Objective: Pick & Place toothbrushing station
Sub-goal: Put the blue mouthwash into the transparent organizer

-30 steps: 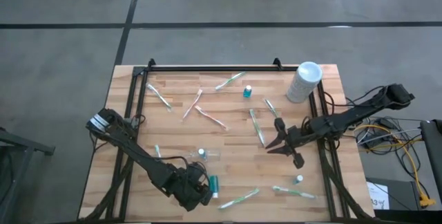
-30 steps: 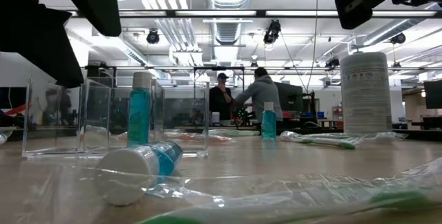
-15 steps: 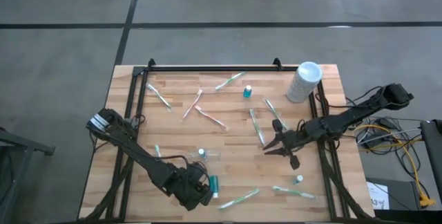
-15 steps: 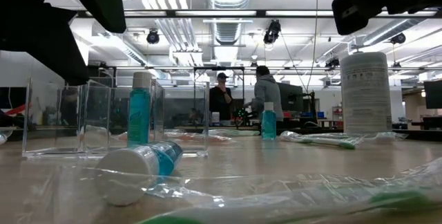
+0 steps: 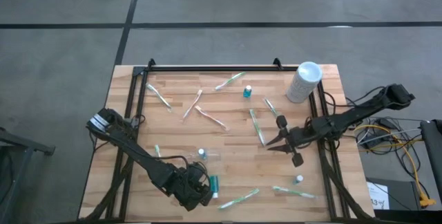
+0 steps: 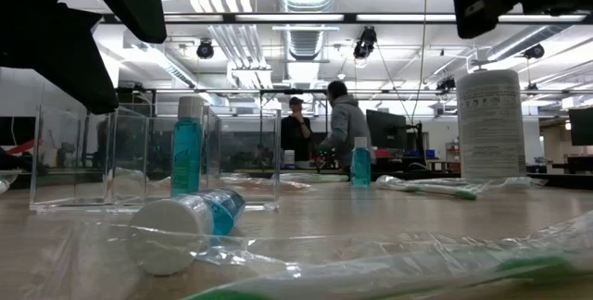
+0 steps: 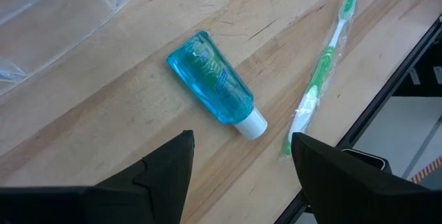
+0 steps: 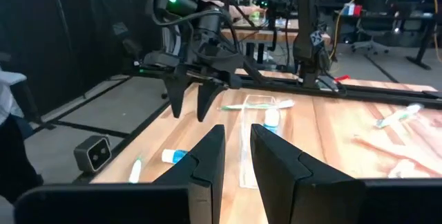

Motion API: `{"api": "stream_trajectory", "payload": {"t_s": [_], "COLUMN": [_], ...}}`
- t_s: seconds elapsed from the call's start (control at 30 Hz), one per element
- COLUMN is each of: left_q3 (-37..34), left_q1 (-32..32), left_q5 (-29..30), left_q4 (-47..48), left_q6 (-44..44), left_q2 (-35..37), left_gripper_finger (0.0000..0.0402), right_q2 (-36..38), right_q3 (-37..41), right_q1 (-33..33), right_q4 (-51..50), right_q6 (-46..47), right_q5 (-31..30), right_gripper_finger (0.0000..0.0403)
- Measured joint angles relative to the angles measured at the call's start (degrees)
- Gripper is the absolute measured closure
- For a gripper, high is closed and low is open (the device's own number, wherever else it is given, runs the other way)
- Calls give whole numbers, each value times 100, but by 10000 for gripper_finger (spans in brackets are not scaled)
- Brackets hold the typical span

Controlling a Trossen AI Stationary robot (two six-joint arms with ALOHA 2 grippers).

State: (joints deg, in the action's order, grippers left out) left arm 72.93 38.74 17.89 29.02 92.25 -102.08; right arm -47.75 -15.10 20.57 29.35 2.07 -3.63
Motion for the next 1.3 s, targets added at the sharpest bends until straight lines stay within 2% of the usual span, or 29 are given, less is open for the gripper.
{"api": "stream_trajectory", "payload": {"t_s": [0.23,0.4,1.3], "left_q3": [-4,-7,-7], "left_q1": [4,-1,-7], "left_q5": [0,40,61], "left_q4": [4,7,-4], "left_q6": [-41,-94,-212], "left_q2": [0,0,0], "left_gripper_finger": [154,154,154], "right_q2": [881,1120,784], "right_q3": [457,570,553], "right_q1": [1,5,5], "right_q4": [113,298,245], "right_q6": [526,566,542], "right_q5": [1,45,60], "right_gripper_finger": [335,335,335]}}
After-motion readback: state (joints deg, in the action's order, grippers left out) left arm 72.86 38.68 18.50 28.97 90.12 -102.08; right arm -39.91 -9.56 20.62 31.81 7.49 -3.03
